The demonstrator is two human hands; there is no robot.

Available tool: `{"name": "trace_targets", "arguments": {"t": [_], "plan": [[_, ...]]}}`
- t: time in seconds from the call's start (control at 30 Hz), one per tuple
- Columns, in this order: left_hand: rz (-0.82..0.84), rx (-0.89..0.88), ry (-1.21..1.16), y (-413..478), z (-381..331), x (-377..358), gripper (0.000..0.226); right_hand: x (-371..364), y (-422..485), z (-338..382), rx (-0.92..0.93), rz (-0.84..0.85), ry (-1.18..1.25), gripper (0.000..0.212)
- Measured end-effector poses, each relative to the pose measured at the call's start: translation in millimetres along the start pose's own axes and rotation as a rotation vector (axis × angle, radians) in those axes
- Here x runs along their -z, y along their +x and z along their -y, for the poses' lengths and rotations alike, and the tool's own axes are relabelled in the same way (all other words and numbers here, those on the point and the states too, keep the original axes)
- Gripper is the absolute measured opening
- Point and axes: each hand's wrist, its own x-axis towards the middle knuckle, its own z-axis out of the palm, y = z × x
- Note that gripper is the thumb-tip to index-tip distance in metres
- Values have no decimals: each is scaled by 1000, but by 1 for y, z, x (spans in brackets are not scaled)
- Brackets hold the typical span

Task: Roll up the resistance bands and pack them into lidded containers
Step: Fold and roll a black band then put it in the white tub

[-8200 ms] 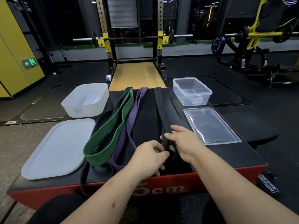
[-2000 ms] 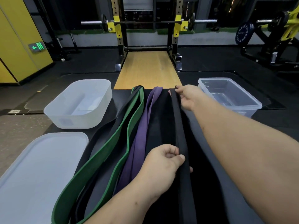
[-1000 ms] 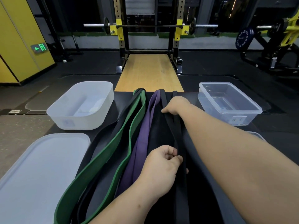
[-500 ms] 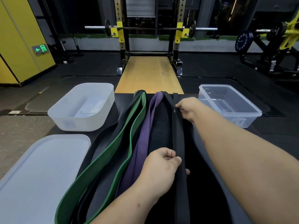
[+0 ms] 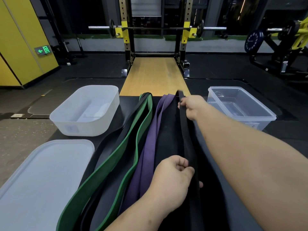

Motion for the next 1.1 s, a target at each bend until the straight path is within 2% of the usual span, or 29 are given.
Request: {"name": "trace_targets", "arguments": {"t": [0.1,0.2,0.27,0.33,0.47,0.73,0.93,1.1], "plan": [[6,-2,-12,1,3,1,13,7,6,-9,-33,-89,33,24],[3,-1,-30,4,4,2,14,7,2,-5,-41,-30,2,27],[7,-3,-39,5,6,2,15,7,-1,1,16,-1,61,29],[15,-7,-50,5,6,3,16,9,3,5,74,-51,121,28],[17,-2,-55,4,5,3,16,19,17,-11,0,-56,-13,41],[42,-19,-37,-1,3,5,18,22,-14,-12,-15,-75,-8,34],[74,-20,-105,-9,2,0,23,35,-63,-15,-35,-40,-73,25],[75,-30,-136,-20,1,-2,24,47,-139,-20,-75,14,-210,21]]}}
